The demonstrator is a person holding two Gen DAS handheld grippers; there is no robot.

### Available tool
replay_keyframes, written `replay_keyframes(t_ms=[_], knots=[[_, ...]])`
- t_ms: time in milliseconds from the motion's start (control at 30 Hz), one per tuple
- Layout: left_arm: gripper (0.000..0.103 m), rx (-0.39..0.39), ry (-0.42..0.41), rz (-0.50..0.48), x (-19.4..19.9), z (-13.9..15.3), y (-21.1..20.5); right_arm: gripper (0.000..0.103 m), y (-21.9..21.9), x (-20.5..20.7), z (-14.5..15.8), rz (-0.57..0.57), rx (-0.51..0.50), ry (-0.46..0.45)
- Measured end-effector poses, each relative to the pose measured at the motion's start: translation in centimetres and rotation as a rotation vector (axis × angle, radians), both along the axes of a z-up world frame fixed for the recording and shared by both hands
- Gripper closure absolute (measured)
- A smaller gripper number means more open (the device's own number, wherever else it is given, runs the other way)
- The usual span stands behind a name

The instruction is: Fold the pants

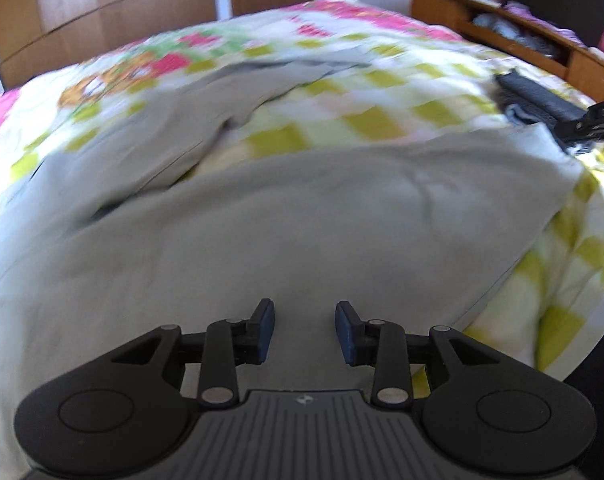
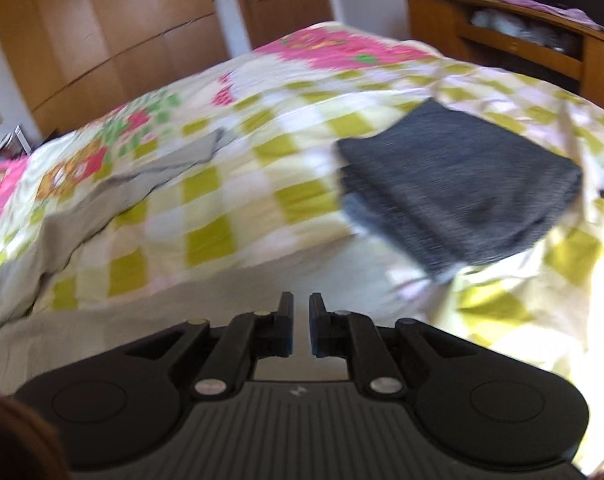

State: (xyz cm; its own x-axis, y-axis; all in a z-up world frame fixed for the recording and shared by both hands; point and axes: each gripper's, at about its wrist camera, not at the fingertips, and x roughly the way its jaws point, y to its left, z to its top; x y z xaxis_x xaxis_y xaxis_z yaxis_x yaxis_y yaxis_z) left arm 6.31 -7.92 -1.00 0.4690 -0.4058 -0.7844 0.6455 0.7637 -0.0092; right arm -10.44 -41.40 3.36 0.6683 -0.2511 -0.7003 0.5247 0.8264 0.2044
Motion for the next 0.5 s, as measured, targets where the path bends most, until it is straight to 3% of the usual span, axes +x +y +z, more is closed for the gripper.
replay_keyframes(t_ms=[100,233,300,367,500], knots=[[0.057,-0.029,-0.008,0.049,1.1,1.1,4.3,0.091,3.2,2.7,0.7,0.157,-0.033,0.008],[0.052,-0.038,-0.109,0.145,4.7,3.9,10.2,0.091,9.5,9.7,1.8,0.432,-0.134,0.027],[0.045,-0.007,-0.177,0.198,7.8,4.8,13.2,0.091,12.9,14.1,2.2,0.574,-0.201,0.034],[0.035,0.038,-0.235,0.247,11.7,5.1,15.8,0.083,16.3,19.4,2.3,0.737,-0.268,0.036],[0.032,0.074,-0.239,0.353,20.3,4.2,20.3,0.071,22.7,30.7,1.1,0.989,-0.396,0.011]])
